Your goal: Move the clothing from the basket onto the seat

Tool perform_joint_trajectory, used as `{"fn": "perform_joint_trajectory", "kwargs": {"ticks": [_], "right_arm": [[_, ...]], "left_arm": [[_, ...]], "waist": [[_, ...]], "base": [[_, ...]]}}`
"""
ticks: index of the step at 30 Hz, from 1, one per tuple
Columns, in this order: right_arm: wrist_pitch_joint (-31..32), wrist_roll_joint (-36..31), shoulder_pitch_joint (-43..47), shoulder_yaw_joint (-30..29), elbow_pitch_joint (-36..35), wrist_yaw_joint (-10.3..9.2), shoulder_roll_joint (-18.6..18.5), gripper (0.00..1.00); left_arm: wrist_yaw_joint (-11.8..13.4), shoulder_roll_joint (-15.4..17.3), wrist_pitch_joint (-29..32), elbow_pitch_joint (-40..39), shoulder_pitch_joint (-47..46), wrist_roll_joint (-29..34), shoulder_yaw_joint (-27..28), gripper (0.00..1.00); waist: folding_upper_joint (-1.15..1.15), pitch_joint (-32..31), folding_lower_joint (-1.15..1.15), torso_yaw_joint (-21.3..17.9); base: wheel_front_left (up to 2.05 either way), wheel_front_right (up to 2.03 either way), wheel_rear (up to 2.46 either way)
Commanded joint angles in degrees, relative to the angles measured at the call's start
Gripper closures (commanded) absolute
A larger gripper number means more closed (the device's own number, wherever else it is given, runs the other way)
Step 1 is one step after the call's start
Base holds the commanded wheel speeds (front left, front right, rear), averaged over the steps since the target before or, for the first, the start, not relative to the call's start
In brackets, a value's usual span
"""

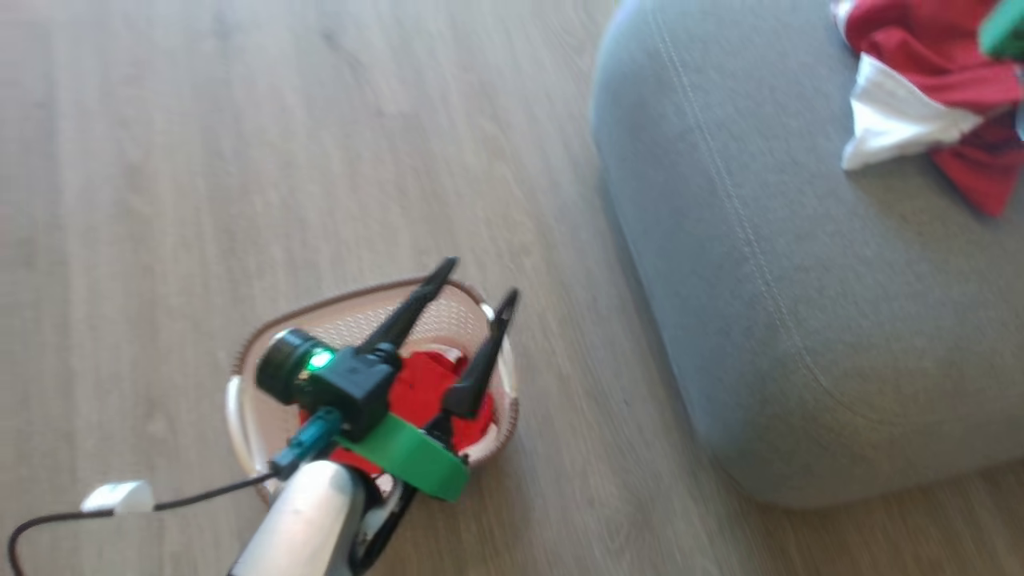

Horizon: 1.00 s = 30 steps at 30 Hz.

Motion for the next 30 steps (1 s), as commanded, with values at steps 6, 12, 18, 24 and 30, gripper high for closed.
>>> {"fn": "perform_joint_trajectory", "kwargs": {"ticks": [6,12,18,24,30], "right_arm": [[-0.7,19.5,12.1,19.9,-25.4,-0.01,2.9,0.00],[-0.5,34.9,28.7,31.2,-49.6,-0.01,-5.4,0.00],[-0.7,38.4,41.9,34.0,-63.2,-0.01,-7.6,0.00],[-0.7,38.3,52.0,34.9,-69.0,-0.01,-5.6,0.00],[-0.8,35.2,59.4,33.9,-69.5,-0.01,-1.4,0.00]], "left_arm": [[1.3,-0.8,-0.3,-3.4,1.3,1.9,7.5,0.00],[6.5,-0.8,-0.3,-5.2,2.2,0.7,11.9,0.00],[12.2,-0.8,-0.3,-5.6,3.1,1.4,14.8,0.00],[15.7,-0.8,-0.3,-3.4,4.4,2.6,15.3,0.00],[16.3,-0.8,-0.3,-1.4,5.6,2.6,15.0,0.00]], "waist": [[-0.01,-5.4,0.01,6.6],[-0.01,-6.7,0.01,10.6],[-0.01,-7.4,0.01,13.9],[-0.01,-7.6,0.01,16.1],[-0.01,-7.8,0.01,17.2]], "base": [[0.00,0.00,0.00],[0.00,0.00,0.00],[0.00,0.00,0.00],[0.00,0.00,0.00],[0.00,0.00,0.00]]}}
